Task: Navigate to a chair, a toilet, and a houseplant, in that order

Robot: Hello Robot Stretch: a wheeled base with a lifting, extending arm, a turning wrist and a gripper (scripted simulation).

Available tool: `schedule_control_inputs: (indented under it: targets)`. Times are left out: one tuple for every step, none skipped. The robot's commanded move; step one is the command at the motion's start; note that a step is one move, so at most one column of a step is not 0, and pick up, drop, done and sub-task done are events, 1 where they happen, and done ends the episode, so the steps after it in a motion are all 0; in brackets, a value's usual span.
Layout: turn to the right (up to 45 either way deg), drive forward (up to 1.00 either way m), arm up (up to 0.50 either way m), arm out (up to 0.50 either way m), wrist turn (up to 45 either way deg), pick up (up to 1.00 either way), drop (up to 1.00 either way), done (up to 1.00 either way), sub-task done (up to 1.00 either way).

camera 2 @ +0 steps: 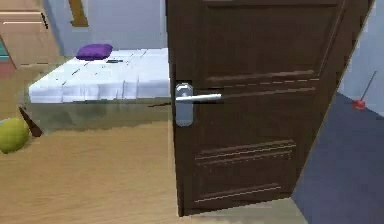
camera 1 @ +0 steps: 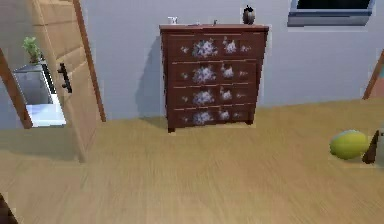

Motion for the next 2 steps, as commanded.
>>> schedule_control_inputs:
  targets:
    - [27.0, 0.0, 0.0, 0.0, 0.0, 0.0, 0.0, 0.0, 0.0]
    - [0.0, 1.0, 0.0, 0.0, 0.0, 0.0, 0.0, 0.0, 0.0]
